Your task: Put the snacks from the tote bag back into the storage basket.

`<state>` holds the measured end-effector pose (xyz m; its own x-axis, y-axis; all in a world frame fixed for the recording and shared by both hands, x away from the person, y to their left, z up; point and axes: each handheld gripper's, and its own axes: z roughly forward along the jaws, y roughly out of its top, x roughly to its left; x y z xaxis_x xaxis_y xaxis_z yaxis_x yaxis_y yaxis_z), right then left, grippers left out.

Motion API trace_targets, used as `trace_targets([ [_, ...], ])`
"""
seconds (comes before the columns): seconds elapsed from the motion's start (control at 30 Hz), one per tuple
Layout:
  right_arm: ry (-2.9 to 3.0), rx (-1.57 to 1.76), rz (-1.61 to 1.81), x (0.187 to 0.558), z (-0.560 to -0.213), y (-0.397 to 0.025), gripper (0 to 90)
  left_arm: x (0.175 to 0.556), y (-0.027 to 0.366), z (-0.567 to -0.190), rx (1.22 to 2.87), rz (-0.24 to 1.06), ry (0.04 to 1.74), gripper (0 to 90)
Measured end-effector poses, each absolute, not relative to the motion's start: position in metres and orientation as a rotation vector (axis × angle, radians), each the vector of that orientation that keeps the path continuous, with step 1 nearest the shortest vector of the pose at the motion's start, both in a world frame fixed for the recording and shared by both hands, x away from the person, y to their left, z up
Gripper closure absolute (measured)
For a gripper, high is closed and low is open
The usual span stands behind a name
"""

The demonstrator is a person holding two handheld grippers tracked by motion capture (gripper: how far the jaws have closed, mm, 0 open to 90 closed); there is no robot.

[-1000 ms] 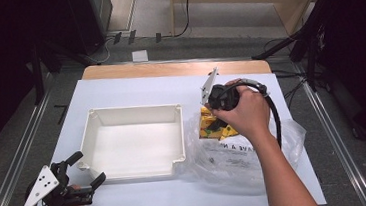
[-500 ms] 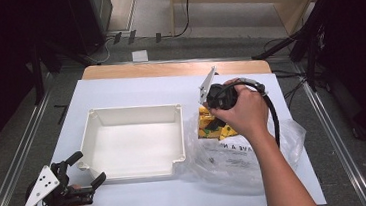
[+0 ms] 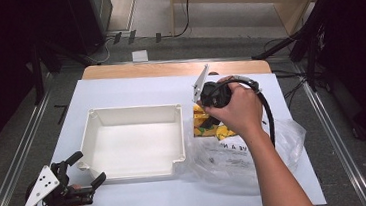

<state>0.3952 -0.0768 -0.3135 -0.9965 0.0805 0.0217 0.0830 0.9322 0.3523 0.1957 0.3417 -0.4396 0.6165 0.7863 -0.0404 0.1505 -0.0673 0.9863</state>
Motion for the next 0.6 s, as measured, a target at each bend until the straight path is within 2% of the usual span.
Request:
trace_targets([
  [0.6, -3.082, -0.095, -0.581, 0.397, -0.307, -0.063, 52.1, 0.196, 0.343, -0.440, 1.567, 0.622, 0.807, 0.0],
])
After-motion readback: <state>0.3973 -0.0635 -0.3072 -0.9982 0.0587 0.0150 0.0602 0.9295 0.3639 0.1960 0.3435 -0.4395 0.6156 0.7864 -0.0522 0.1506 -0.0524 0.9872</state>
